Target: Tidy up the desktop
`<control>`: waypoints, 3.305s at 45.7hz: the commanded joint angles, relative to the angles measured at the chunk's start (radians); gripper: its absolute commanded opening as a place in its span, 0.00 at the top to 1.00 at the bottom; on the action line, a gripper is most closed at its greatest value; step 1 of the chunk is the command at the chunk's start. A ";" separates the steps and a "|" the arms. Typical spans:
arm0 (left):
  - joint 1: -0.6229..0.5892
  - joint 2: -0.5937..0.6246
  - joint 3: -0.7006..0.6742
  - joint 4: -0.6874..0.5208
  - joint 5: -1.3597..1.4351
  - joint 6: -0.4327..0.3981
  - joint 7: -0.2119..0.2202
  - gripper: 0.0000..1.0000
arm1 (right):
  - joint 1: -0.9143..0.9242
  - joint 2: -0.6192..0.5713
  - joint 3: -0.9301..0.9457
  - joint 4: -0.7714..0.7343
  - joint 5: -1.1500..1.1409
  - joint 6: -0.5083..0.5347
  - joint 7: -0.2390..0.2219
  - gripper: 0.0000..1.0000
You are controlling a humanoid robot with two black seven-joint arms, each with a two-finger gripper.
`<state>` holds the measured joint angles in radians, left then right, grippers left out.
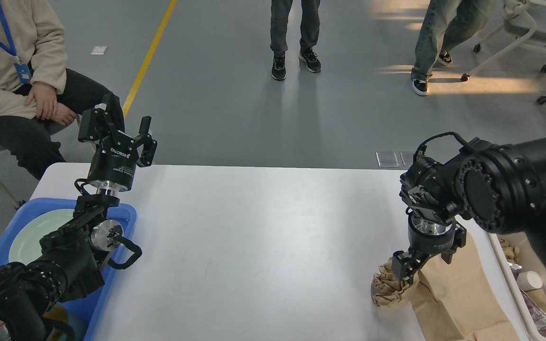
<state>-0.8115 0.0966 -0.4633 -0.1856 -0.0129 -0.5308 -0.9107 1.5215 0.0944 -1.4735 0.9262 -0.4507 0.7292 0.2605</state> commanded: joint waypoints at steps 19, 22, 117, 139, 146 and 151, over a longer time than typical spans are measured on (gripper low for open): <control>0.000 0.000 0.000 0.000 -0.001 0.000 -0.001 0.04 | -0.081 -0.107 -0.042 -0.027 -0.011 -0.034 -0.001 0.50; 0.000 0.000 0.000 0.000 0.001 0.000 0.000 0.04 | -0.086 -0.116 -0.042 -0.024 -0.010 -0.031 -0.001 0.63; 0.000 0.000 0.000 0.000 -0.001 0.000 -0.001 0.04 | 0.290 -0.674 -0.179 -0.273 0.144 -0.344 -0.015 1.00; 0.000 -0.001 0.000 0.000 -0.001 0.000 0.001 0.04 | -0.414 -0.803 0.346 -0.596 0.392 -0.728 -0.007 1.00; 0.000 0.000 0.000 0.000 -0.001 0.000 0.000 0.04 | -0.535 -0.803 0.446 -0.623 0.392 -0.728 -0.007 1.00; 0.000 0.000 0.000 0.000 0.001 0.000 0.000 0.04 | -0.600 -0.803 0.458 -0.621 0.392 -0.725 -0.007 1.00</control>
<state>-0.8115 0.0962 -0.4633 -0.1855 -0.0131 -0.5307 -0.9107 0.9868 -0.7087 -1.0341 0.3072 -0.0583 0.0016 0.2531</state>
